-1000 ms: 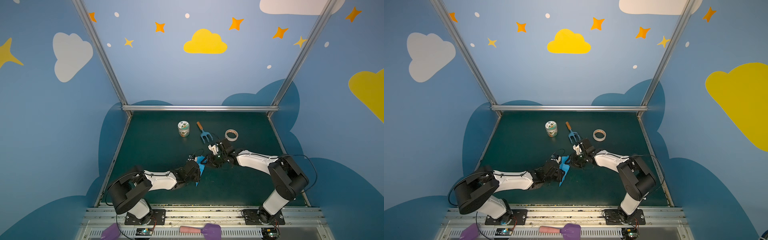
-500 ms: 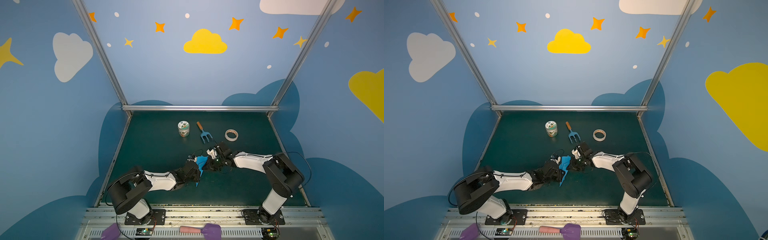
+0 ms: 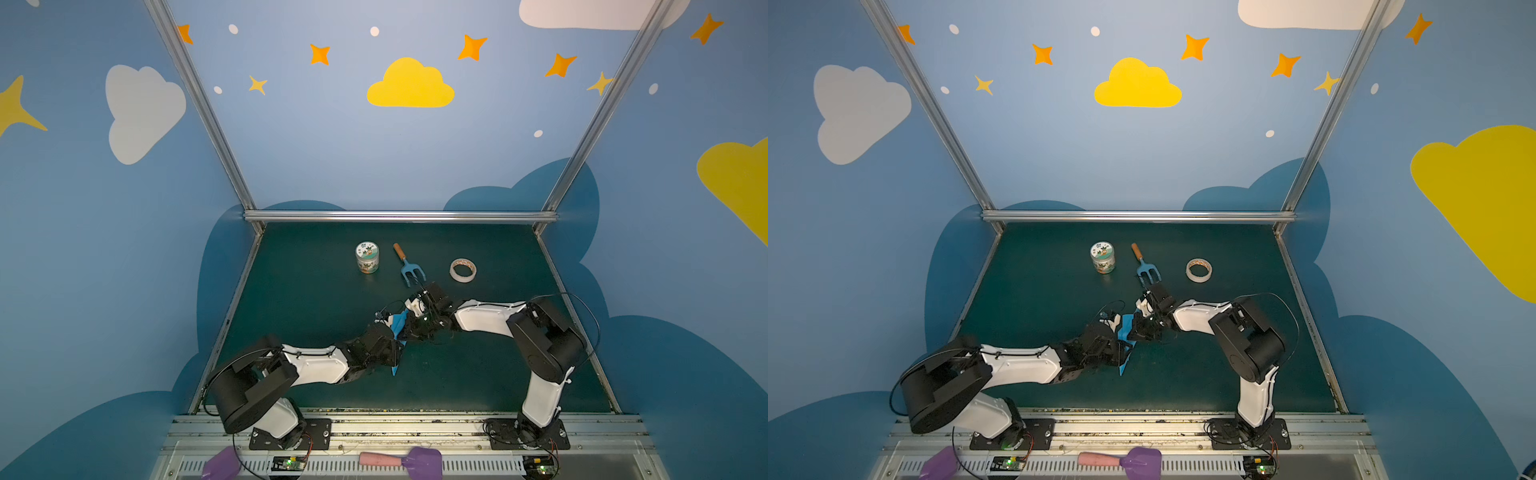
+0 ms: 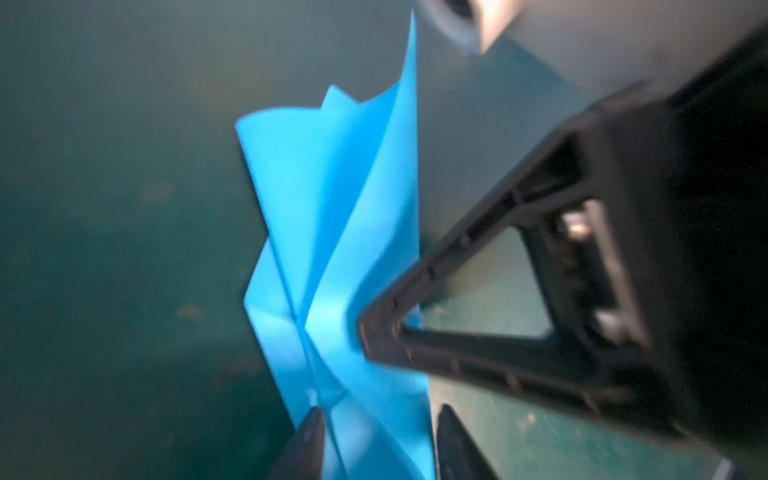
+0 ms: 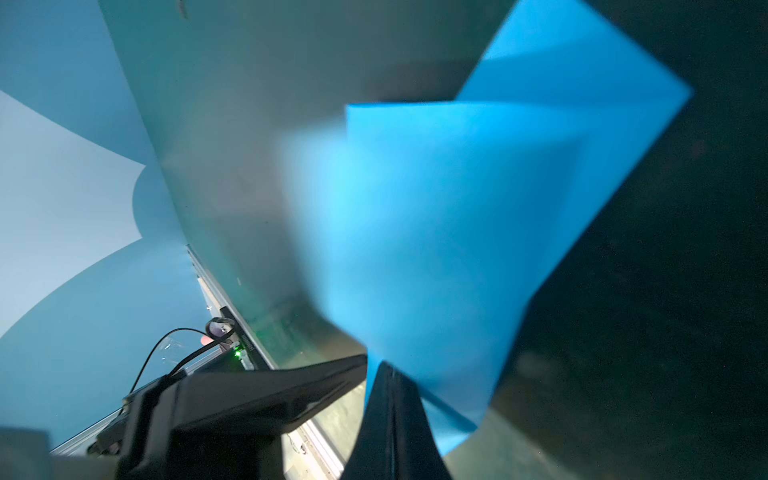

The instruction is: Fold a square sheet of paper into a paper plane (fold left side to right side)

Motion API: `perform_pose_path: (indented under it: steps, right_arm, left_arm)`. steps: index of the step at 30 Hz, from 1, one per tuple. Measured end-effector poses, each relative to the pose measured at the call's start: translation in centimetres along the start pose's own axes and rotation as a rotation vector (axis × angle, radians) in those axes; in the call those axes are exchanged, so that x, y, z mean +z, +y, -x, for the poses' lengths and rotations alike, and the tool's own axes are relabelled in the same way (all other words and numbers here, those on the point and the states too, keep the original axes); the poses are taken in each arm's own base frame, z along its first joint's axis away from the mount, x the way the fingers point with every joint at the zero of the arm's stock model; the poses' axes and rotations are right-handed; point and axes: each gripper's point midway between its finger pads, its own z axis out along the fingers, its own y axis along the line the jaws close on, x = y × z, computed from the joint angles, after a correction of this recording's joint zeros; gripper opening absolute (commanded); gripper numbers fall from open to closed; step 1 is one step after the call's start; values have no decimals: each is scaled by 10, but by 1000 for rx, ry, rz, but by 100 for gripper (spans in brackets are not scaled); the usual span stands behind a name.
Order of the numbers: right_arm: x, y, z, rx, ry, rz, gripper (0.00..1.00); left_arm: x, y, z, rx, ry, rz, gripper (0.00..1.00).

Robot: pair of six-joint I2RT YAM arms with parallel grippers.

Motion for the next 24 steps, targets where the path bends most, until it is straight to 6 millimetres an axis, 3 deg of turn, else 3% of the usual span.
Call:
perform_pose_path:
  steps: [6,12,18,24]
  right_arm:
    - [4,-3,-2,1,-1,11,4]
    - [4,-2,-1,-3,-4,17,4]
    - [4,-2,-1,2,-6,19,4]
    - [5,-3,-1,5,-8,21,4]
  left_arm:
    - [-26,15,-21,-51,63,15,52]
    - [-33,13,-32,-88,104,-11,52]
    - [-33,7,-33,-92,117,-32,51]
    - [-31,-5,-22,-90,100,-60,48]
